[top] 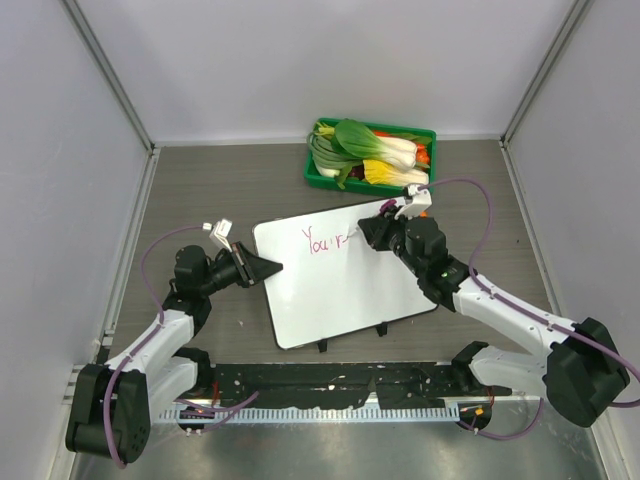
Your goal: Write a sentence on the whiteboard
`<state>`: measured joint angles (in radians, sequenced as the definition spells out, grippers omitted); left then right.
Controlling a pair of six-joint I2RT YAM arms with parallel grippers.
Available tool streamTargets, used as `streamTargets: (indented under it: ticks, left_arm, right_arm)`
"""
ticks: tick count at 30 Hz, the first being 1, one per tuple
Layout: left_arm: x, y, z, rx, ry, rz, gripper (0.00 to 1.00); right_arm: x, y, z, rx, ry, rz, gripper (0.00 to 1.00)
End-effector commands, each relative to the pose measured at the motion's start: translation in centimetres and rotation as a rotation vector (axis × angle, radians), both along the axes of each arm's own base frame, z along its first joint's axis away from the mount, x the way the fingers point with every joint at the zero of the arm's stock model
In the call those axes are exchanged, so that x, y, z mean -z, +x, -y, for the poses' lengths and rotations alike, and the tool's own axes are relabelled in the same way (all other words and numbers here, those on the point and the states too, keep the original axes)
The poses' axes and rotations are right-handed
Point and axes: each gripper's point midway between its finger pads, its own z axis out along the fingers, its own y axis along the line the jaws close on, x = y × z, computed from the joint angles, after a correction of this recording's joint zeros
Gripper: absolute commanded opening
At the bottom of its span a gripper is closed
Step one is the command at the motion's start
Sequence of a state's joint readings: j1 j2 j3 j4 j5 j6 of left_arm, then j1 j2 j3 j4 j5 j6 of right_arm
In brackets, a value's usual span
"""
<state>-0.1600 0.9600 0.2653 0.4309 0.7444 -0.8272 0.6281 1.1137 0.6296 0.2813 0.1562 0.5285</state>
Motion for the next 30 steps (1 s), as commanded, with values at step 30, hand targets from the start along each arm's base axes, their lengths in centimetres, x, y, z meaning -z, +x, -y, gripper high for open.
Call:
streamTargets:
  ticks: [30]
  left_arm:
    - [3.6,1.4,-2.1,-0.09,0.192,0.035,0.0]
  right_arm:
    - [1.3,-1.5,-0.5,-0.084,-0.013,-0.033,0.01]
